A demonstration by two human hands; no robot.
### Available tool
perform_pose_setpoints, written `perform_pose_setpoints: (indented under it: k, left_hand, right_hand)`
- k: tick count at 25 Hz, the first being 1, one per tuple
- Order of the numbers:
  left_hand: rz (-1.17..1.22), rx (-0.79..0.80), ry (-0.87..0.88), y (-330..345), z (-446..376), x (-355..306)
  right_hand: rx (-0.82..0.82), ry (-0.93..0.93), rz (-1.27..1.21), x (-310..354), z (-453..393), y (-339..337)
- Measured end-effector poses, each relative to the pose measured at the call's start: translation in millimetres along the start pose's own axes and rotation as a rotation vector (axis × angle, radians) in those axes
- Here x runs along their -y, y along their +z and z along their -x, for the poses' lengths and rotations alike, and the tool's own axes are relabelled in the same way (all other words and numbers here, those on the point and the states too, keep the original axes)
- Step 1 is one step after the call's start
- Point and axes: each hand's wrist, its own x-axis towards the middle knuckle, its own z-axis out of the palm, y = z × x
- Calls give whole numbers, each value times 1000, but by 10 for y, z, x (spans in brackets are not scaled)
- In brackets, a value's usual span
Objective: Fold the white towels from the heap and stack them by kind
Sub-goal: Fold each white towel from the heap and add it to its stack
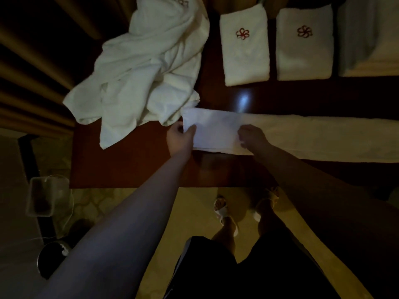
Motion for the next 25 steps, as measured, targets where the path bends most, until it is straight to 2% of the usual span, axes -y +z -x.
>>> perform_pose_setpoints:
  k: [2,5,7,9,11,13,15,17,20,25]
  left_hand:
    - [52,-3,72,-62,125,-108]
    - [177,76,113,-94,318,-282]
    - [238,174,105,-48,460,-406]
    - [292,291,92,37,628,-555]
    - [260,410,97,150,737,-686]
    - [165,517,144,300,811,-767]
    - [203,531,110,471,897,-823]
    - [216,454,76,645,912,-810]
    - [103,394,23,917,822,-663]
    - [-372,344,-54,1250,581,-321]
  right_hand:
    - [101,87,-246,123,125,38]
    - [231,147,-520,372,405,101]
    - [331,94,-599,500,577,81]
    - [356,15,-562,544,728,-1]
    - [263,-39,-474,513,808,-130]
    - [41,-26,-367,446,809,-322]
    - [-128,6,-296,339,774,-560]
    - [-175,11,-307,231,745,-783]
    - [-213,-9,-373,55,674,-1111]
    - [-253,62,-269,-241,330,-1433]
